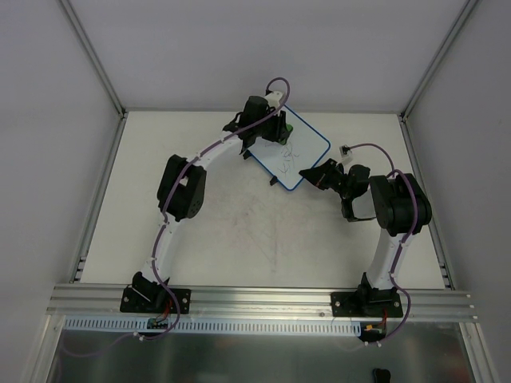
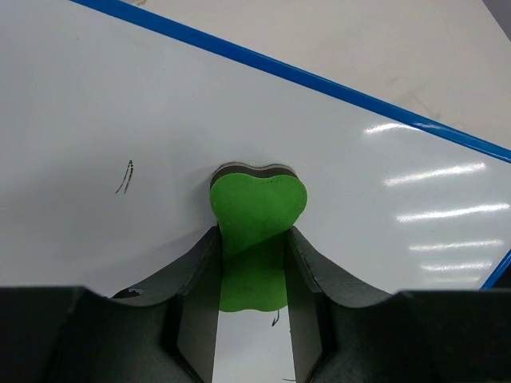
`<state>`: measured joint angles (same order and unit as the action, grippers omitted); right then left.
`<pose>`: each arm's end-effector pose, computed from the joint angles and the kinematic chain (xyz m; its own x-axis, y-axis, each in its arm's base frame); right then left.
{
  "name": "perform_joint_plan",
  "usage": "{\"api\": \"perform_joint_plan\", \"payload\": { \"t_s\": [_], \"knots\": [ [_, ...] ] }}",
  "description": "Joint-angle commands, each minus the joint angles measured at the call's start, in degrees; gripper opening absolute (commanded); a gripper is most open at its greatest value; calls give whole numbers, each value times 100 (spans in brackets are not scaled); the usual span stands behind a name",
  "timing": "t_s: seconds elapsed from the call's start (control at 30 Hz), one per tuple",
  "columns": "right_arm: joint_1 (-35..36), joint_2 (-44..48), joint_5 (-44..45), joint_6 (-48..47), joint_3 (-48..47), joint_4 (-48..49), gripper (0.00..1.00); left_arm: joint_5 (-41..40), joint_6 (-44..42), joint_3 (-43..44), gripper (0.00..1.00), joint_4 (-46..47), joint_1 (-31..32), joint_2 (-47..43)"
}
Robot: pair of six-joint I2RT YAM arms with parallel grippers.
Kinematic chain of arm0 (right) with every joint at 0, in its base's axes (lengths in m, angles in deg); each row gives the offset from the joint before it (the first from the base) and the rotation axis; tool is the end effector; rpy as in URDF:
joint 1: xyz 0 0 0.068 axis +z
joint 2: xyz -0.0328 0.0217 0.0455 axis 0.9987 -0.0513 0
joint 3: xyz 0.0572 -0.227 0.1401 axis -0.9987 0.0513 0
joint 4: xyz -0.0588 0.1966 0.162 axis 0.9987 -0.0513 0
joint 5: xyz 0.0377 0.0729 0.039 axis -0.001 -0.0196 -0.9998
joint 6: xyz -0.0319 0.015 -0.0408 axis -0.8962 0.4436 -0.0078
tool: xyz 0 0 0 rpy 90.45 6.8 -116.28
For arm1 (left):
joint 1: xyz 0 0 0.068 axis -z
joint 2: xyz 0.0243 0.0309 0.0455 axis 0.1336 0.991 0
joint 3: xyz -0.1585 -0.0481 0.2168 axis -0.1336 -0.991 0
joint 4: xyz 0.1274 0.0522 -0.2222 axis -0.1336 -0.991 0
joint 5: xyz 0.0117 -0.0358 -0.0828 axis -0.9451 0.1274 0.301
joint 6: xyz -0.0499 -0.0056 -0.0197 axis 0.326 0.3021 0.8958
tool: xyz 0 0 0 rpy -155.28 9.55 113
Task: Erase the whiteboard
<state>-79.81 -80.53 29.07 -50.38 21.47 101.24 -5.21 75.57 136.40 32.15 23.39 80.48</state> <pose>0.3363 0.0646 0.1311 -0.3986 0.3704 -0.8390 -0.5813 0.6056 0.5435 0.4766 -0.2980 0.2361 -0.4149 0.0341 -0.9092 0.6382 0.7231 -0.2642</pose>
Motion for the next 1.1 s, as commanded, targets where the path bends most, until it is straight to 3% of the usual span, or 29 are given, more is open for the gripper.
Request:
{"api": "perform_joint_plan", "payload": {
  "t_s": [0.0, 0.2, 0.57, 1.07],
  "knots": [
    [49, 227, -113, -156, -93, 1381, 3, -34, -127, 47, 0, -218, 119, 90],
    [49, 245, -122, -164, -84, 1381, 3, -474, 65, 486, 0, -210, -249, 345],
    [40, 253, -131, -173, -75, 1381, 2, -281, 75, 1084, 0, -210, -541, 679],
    [49, 236, -157, -164, -93, 1381, 2, 527, -232, -137, 0, -289, 74, -67]
  ]
}}
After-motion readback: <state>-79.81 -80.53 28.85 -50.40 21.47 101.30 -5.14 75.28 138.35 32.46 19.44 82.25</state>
